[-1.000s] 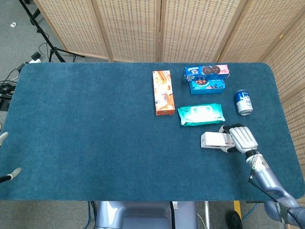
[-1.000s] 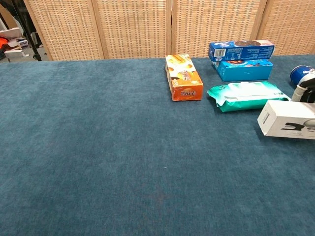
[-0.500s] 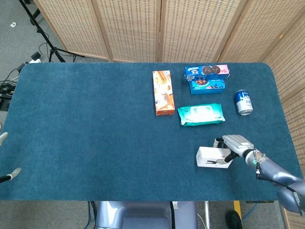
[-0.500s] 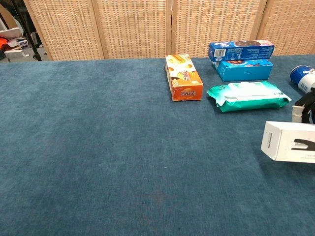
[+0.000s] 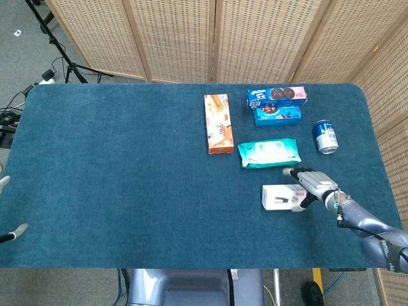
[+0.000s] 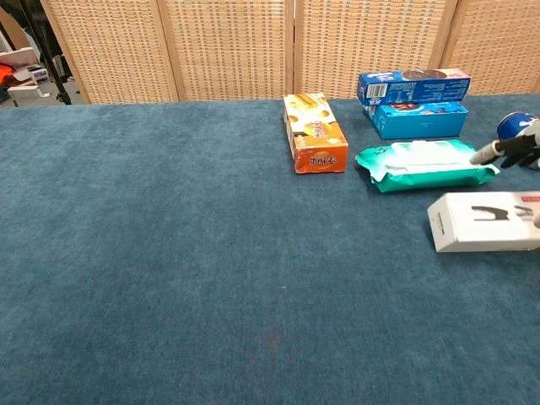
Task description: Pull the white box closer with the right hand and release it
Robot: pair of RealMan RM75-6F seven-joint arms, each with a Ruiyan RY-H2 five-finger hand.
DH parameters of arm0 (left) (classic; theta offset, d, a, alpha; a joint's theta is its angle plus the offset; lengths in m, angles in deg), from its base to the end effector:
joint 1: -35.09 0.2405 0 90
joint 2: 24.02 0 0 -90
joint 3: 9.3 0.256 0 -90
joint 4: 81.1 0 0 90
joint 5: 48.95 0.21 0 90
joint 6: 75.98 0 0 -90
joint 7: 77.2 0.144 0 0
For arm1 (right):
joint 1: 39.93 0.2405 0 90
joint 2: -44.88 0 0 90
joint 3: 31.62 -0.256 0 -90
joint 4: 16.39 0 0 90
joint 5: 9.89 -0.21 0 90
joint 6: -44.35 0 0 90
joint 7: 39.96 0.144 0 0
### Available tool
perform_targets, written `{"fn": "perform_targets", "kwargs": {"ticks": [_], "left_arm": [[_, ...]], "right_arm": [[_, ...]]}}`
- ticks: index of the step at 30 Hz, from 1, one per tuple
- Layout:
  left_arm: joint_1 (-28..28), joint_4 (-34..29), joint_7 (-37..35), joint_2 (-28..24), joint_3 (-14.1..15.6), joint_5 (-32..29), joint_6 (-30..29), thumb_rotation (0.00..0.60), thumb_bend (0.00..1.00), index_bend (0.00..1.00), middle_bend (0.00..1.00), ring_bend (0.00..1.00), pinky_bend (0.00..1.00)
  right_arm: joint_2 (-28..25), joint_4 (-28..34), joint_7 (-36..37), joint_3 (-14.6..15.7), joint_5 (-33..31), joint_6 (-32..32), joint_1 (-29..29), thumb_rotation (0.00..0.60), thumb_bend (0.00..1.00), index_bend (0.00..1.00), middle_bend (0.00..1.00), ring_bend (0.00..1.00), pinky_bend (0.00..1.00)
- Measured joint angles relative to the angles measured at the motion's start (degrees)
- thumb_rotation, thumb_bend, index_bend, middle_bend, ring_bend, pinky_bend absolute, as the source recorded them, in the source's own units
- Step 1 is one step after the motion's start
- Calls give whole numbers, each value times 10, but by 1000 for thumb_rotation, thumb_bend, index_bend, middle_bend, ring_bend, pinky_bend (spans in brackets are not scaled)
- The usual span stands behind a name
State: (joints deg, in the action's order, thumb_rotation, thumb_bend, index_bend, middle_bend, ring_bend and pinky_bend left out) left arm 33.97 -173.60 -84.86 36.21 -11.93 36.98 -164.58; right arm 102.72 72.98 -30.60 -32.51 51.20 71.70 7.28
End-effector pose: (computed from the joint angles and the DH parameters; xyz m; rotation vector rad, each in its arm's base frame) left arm -0.3227 0.1596 0.1884 -1.2896 -0.9446 -0.9496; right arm -0.2431 -0.3556 0.1108 1.8327 -1.3677 0.4845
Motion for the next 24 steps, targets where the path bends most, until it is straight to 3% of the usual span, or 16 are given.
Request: {"fn": "perform_targets", "kwargs": {"ticks": [7,12,16,20,24], "left_arm": [[1,-1,0,0,1,4,-4,600,0,0,0,0,0],[3,0,-2,-1,2,6,-8,600,0,0,0,0,0],[3,0,-1,-1,2,7,-8,600,0,0,0,0,0],[3,0,-1,-1,2,7,-8,600,0,0,0,0,0],[3,0,-2,-1,1,4,-7,600,0,0,0,0,0]], "right_arm": [[4,35,-51,1,3,136,-44,600,0,0,0,0,13],[16,45,-62,9,53,172,-75,600,0,16,0,0,13],[50,21,-66,14,82,201,-94,600,0,87,10,0,13],[91,-18,-64,13,100,219,-106,600,0,200,143,31,50],[135,-71,-63,8,111,241,-114,600,36,286,322,207,106]]}}
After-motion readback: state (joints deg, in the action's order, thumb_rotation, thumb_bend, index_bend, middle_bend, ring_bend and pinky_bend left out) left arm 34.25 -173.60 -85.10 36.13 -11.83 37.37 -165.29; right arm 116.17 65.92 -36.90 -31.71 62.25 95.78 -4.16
